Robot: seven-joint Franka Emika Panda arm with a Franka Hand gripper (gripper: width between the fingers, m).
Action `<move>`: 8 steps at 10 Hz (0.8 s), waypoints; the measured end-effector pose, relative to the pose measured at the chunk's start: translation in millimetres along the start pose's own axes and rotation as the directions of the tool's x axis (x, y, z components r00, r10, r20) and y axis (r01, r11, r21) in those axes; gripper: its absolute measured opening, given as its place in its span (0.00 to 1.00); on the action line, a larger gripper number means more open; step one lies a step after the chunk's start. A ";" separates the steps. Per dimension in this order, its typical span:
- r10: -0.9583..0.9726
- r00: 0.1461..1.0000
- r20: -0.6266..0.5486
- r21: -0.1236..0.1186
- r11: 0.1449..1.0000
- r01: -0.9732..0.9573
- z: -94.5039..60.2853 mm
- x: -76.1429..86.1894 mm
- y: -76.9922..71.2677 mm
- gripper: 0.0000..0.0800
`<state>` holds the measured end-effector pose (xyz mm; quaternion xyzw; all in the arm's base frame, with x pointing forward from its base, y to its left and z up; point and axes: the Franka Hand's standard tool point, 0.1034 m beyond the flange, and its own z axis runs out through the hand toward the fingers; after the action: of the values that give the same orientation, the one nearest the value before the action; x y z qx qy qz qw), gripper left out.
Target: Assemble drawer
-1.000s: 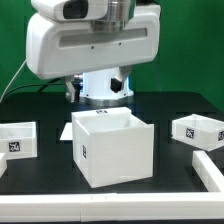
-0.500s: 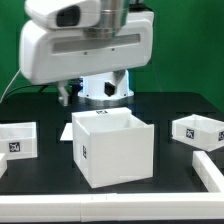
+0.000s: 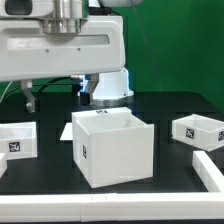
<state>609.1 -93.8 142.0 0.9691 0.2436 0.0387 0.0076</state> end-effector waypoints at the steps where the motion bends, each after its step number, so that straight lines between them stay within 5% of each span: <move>1: 0.008 1.000 0.014 0.012 1.000 -0.008 1.3 -1.2 -4.0 0.81; 5: 0.134 0.976 0.172 0.076 0.986 -0.149 7.8 -5.0 -28.4 0.81; 8: 0.119 0.946 0.302 0.129 0.978 -0.164 16.8 -9.8 -29.6 0.81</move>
Offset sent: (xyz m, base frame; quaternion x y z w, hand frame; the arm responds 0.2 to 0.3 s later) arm -0.0053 0.0087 -0.0020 0.0172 -0.0812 0.0984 0.9917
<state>587.9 -72.3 123.6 0.9768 0.1719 -0.1232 -0.0335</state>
